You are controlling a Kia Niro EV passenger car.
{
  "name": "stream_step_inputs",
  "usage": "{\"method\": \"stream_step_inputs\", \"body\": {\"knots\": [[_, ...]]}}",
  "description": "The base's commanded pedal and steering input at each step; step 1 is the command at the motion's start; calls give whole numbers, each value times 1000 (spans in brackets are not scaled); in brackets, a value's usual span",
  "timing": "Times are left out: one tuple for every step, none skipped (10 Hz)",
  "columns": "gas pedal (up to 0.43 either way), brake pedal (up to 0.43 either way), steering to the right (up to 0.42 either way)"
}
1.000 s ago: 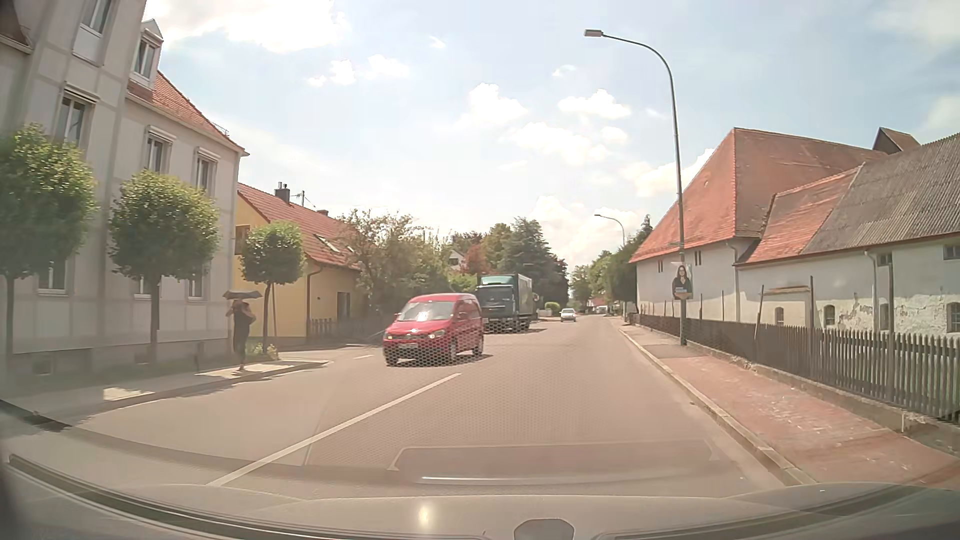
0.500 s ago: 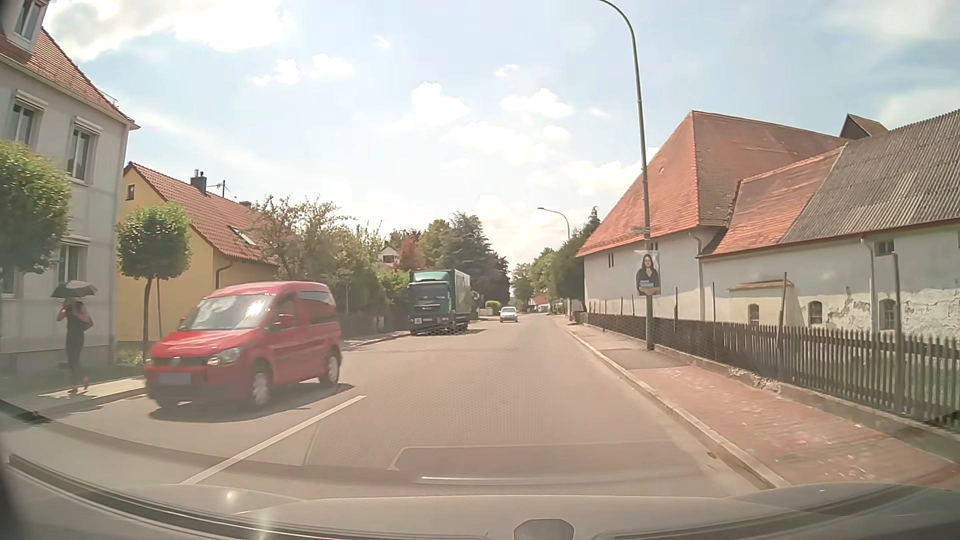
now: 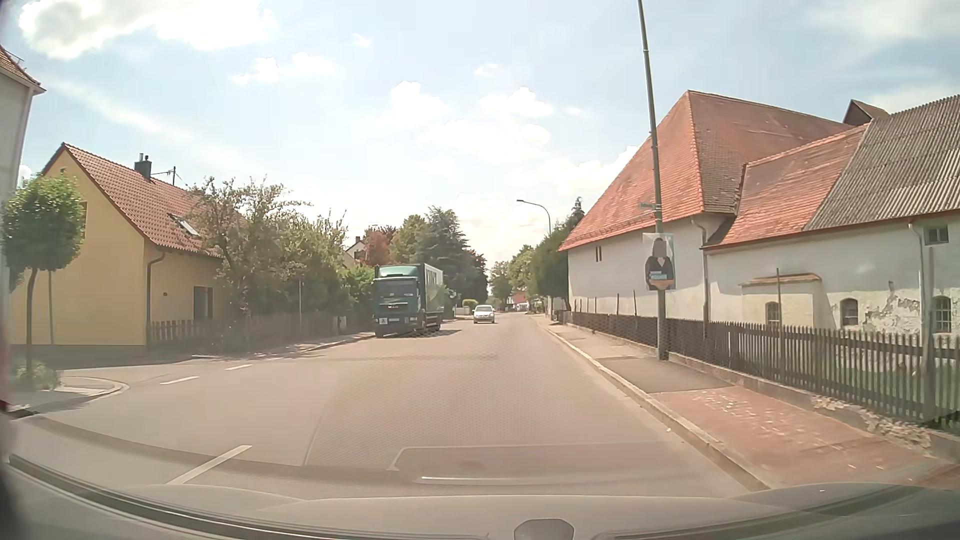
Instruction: Follow the waypoints while adhering to traffic rules and regulations
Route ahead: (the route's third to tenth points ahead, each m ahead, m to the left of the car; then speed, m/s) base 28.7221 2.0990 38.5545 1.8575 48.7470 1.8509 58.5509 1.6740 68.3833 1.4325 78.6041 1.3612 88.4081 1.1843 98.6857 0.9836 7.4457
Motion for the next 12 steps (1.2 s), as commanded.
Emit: {"method": "stream_step_inputs", "body": {"knots": [[39, 0, 29], [20, 0, 22], [20, 0, 19], [8, 0, 18], [8, 0, 15], [8, 0, 13], [8, 0, 3], [8, 0, -10], [59, 0, -13], [130, 0, -6], [157, 0, 1], [189, 0, 1]]}}
